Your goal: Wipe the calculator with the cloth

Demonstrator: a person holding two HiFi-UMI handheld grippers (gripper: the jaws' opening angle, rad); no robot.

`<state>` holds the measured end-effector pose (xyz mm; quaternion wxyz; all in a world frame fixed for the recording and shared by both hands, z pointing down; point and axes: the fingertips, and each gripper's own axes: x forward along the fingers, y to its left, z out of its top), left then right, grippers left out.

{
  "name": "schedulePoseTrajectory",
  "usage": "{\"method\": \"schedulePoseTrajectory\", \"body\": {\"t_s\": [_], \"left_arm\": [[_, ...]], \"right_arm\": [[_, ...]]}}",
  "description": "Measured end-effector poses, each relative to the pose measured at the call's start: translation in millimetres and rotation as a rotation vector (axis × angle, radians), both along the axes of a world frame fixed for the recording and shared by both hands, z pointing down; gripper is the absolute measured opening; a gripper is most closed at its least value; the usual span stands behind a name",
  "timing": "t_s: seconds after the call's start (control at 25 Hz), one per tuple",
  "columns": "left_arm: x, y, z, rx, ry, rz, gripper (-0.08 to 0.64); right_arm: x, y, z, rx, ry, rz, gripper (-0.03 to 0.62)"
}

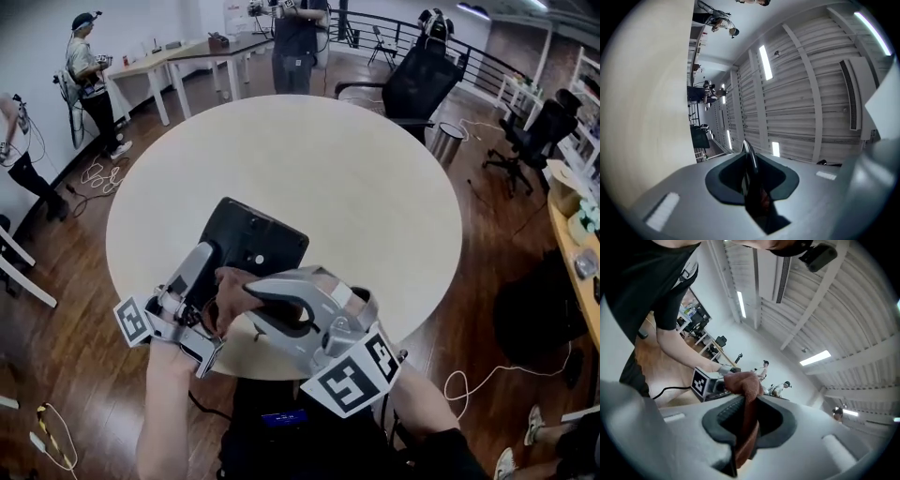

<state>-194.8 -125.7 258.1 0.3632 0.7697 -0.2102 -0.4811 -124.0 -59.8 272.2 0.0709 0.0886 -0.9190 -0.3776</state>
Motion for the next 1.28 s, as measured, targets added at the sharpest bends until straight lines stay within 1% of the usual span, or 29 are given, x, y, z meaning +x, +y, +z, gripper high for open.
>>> {"method": "schedulePoseTrajectory", "body": {"t_s": [0.04, 0.16, 0.24, 0.28, 0.36, 0.4, 0.44, 0.48, 0.52, 0.6, 0.68, 0.8, 0.92, 0.96, 1.0, 1.04, 1.08, 1.12, 1.2, 1.24, 1.28], "left_arm": [[3, 1, -1, 0.002, -0.012, 0.013, 0.064], [11, 3, -2, 0.003, -0.059, 0.052, 0.064], [13, 4, 2, 0.000, -0.091, 0.069, 0.066], [12, 4, 5, -0.003, -0.103, 0.074, 0.066], [12, 3, 11, -0.014, -0.133, 0.083, 0.066], [12, 1, 15, -0.026, -0.154, 0.085, 0.064], [10, -1, 20, -0.044, -0.179, 0.085, 0.064], [8, -5, 26, -0.064, -0.206, 0.082, 0.064], [6, -9, 32, -0.083, -0.233, 0.079, 0.064], [6, -20, 40, -0.111, -0.266, 0.072, 0.067], [11, -33, 43, -0.127, -0.293, 0.059, 0.075], [21, -49, 44, -0.136, -0.357, 0.030, 0.102], [26, -51, 36, -0.099, -0.386, 0.022, 0.167], [29, -49, 33, -0.077, -0.405, 0.019, 0.214], [34, -48, 29, -0.052, -0.439, 0.013, 0.256], [39, -46, 28, -0.025, -0.492, 0.005, 0.297], [46, -44, 28, 0.005, -0.570, -0.007, 0.342], [52, -42, 31, 0.036, -0.669, -0.021, 0.387], [65, -35, 42, 0.097, -0.881, -0.031, 0.438], [70, -32, 49, 0.121, -0.971, -0.026, 0.446], [75, -28, 55, 0.141, -1.042, -0.020, 0.446]], "right_arm": [[4, -8, -4, -0.014, -0.017, 0.006, 0.049], [23, -39, -24, -0.056, -0.110, 0.011, 0.049], [36, -63, -28, -0.089, -0.161, 0.049, 0.049], [43, -76, -26, -0.126, -0.186, 0.092, 0.049], [59, -109, -15, -0.225, -0.224, 0.231, 0.049], [66, -122, -10, -0.260, -0.234, 0.291, 0.049], [69, -129, -7, -0.285, -0.241, 0.323, 0.049], [68, -129, -5, -0.305, -0.243, 0.329, 0.049], [65, -125, -2, -0.320, -0.233, 0.317, 0.049], [57, -114, 10, -0.332, -0.181, 0.283, 0.049], [53, -108, 25, -0.348, -0.122, 0.264, 0.049], [49, -111, 42, -0.404, -0.074, 0.252, 0.049], [39, -115, 52, -0.441, -0.036, 0.259, 0.049], [36, -116, 54, -0.455, -0.027, 0.264, 0.049], [34, -117, 57, -0.472, -0.021, 0.270, 0.049], [33, -118, 59, -0.489, -0.015, 0.276, 0.049], [32, -119, 60, -0.505, -0.010, 0.283, 0.049], [31, -121, 62, -0.520, -0.008, 0.290, 0.049], [31, -124, 65, -0.562, -0.017, 0.299, 0.049], [32, -127, 66, -0.595, -0.028, 0.298, 0.049], [32, -129, 68, -0.633, -0.044, 0.296, 0.049]]}}
